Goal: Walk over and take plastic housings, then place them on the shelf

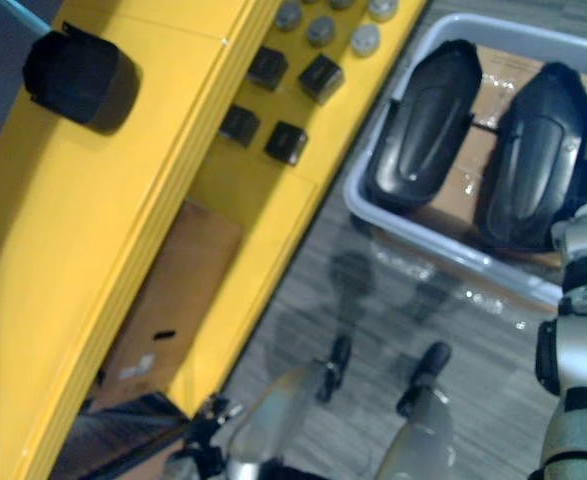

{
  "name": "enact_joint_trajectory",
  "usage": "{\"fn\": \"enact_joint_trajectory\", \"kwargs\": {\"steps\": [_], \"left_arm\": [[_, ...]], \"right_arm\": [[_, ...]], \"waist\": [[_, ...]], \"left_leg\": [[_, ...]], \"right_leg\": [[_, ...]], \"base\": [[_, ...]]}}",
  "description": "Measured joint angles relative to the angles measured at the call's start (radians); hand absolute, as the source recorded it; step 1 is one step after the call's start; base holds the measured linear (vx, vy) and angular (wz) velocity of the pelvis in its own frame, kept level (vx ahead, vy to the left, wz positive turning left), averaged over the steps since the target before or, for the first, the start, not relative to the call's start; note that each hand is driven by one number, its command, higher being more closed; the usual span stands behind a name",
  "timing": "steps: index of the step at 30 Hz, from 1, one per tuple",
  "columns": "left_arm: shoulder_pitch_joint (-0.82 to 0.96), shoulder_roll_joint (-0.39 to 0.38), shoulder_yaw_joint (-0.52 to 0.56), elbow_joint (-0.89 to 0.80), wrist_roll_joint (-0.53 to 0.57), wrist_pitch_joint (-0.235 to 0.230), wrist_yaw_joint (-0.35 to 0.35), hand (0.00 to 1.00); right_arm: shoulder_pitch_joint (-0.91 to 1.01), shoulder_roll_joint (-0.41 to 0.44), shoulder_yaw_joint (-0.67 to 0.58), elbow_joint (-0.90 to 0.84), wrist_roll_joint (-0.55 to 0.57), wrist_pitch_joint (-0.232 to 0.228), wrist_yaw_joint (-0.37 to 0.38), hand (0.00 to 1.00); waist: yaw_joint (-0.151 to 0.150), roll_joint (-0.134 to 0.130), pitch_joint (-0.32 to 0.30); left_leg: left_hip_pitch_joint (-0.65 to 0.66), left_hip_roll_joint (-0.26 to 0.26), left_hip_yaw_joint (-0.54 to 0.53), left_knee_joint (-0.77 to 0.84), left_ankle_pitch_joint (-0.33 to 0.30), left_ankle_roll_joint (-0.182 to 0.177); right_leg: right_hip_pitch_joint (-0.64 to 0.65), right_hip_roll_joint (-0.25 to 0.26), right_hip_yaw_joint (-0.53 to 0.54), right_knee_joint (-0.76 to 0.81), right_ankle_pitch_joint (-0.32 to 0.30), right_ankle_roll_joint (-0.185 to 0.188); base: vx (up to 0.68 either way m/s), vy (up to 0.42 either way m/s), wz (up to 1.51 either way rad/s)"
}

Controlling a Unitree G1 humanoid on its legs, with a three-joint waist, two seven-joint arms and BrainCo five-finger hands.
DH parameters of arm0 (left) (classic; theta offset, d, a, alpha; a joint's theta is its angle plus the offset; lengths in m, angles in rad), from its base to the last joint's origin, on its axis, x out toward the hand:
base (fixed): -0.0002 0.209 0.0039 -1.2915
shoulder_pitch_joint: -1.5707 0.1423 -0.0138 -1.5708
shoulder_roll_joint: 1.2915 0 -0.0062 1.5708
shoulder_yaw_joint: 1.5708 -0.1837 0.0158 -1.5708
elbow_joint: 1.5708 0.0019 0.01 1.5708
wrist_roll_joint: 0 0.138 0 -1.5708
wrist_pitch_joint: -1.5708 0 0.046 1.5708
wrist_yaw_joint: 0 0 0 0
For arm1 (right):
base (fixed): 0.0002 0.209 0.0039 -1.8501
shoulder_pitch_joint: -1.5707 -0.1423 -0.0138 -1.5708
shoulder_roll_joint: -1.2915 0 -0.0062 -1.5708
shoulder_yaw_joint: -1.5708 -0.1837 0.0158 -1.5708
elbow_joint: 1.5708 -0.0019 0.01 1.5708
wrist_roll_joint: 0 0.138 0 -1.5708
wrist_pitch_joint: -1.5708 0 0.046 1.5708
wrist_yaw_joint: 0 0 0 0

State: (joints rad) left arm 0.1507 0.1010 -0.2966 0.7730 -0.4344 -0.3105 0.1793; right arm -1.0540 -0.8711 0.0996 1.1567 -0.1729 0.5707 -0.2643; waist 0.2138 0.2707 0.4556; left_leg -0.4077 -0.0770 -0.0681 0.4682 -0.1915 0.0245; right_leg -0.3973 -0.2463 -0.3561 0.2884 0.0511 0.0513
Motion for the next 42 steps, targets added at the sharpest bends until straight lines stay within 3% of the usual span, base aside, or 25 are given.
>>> {"fn": "enact_joint_trajectory", "kwargs": {"steps": [5,8,11,16,21,24,26,28,31,35,38,42], "left_arm": [[0.017,-0.009,-0.021,-0.172,-0.001,-0.040,0.002,0.00],[0.019,-0.051,-0.058,-0.244,0.001,-0.042,0.000,0.00],[0.019,-0.051,-0.063,-0.297,0.000,-0.028,0.006,0.00],[0.058,-0.048,-0.014,-0.403,0.000,0.032,0.057,0.00],[0.137,-0.024,0.063,-0.636,0.001,0.082,0.050,0.00],[0.165,-0.016,0.100,-0.786,0.004,0.145,-0.006,0.00],[0.164,0.005,0.099,-0.837,0.014,0.185,-0.055,0.00],[0.164,0.019,0.105,-0.881,0.020,0.219,-0.107,0.00],[0.136,0.035,0.114,-0.912,0.023,0.279,-0.204,0.00],[0.058,0.056,0.078,-0.913,0.054,0.317,-0.270,0.00],[-0.049,0.068,0.040,-0.903,0.063,0.336,-0.272,0.00],[-0.242,0.081,0.001,-0.767,0.100,0.337,-0.228,0.00]], "right_arm": [[-0.002,-0.005,-0.021,0.022,-0.033,-0.015,-0.022,1.00],[-0.002,-0.021,-0.049,0.034,-0.048,-0.058,-0.028,1.00],[-0.001,-0.026,-0.060,0.039,-0.049,-0.096,-0.064,1.00],[0.019,-0.025,-0.078,0.020,-0.049,-0.182,-0.144,1.00],[0.115,0.005,-0.146,-0.170,-0.060,-0.235,-0.244,1.00],[0.209,0.048,-0.213,-0.339,-0.079,-0.265,-0.308,1.00],[0.253,0.081,-0.232,-0.441,-0.098,-0.270,-0.328,1.00],[0.301,0.124,-0.235,-0.530,-0.129,-0.283,-0.341,1.00],[0.404,0.221,-0.235,-0.669,-0.187,-0.291,-0.349,1.00],[0.485,0.275,-0.234,-0.755,-0.245,-0.329,-0.349,1.00],[0.510,0.306,-0.210,-0.818,-0.289,-0.393,-0.351,1.00],[0.533,0.372,-0.129,-0.888,-0.336,-0.492,-0.358,1.00]], "waist": [[-0.005,0.005,-0.003],[-0.011,0.004,-0.003],[-0.023,0.004,-0.003],[-0.040,-0.009,0.006],[-0.068,-0.063,0.045],[-0.084,-0.099,0.068],[-0.093,-0.109,0.064],[-0.096,-0.126,0.044],[-0.096,-0.176,-0.009],[-0.109,-0.207,-0.086],[-0.124,-0.227,-0.112],[-0.166,-0.256,-0.158]], "left_leg": [[0.007,0.000,-0.005,0.007,-0.001,-0.001],[0.007,0.000,-0.007,0.017,-0.002,-0.001],[0.022,0.006,-0.014,0.020,-0.003,-0.004],[0.075,0.022,-0.021,-0.001,-0.008,-0.011],[0.160,0.044,-0.023,-0.055,-0.003,-0.026],[0.218,0.059,-0.027,-0.084,-0.002,-0.034],[0.253,0.067,-0.025,-0.101,-0.004,-0.037],[0.276,0.074,-0.018,-0.127,-0.003,-0.038],[0.325,0.085,0.002,-0.171,-0.002,-0.041],[0.371,0.083,0.029,-0.205,-0.002,-0.040],[0.407,0.086,0.067,-0.220,-0.002,-0.040],[0.436,0.096,0.110,-0.235,-0.002,-0.040]], "right_leg": [[0.015,0.000,-0.005,-0.001,-0.001,0.000],[0.024,0.003,-0.010,-0.003,0.000,0.000],[0.047,0.006,-0.022,-0.007,-0.001,-0.002],[0.111,0.028,-0.029,-0.040,0.001,-0.004],[0.194,0.058,-0.036,-0.098,0.010,-0.002],[0.260,0.082,-0.047,-0.147,0.026,-0.005],[0.298,0.095,-0.047,-0.180,0.033,-0.002],[0.320,0.106,-0.043,-0.212,0.041,-0.002],[0.373,0.129,-0.032,-0.294,0.066,-0.001],[0.417,0.135,-0.021,-0.357,0.091,0.008],[0.431,0.138,0.015,-0.368,0.099,0.010],[0.430,0.148,0.060,-0.368,0.108,0.000]], "base": [[-0.01,0.020,0.03],[-0.02,0.027,0.03],[-0.02,0.014,0.05],[0.00,0.000,0.00],[0.04,-0.033,-0.03],[0.08,-0.046,-0.01],[0.08,-0.037,-0.03],[0.09,-0.038,-0.14],[0.08,-0.034,-0.17],[0.06,0.020,-0.17],[0.00,0.039,-0.32],[-0.05,0.022,-0.35]]}}
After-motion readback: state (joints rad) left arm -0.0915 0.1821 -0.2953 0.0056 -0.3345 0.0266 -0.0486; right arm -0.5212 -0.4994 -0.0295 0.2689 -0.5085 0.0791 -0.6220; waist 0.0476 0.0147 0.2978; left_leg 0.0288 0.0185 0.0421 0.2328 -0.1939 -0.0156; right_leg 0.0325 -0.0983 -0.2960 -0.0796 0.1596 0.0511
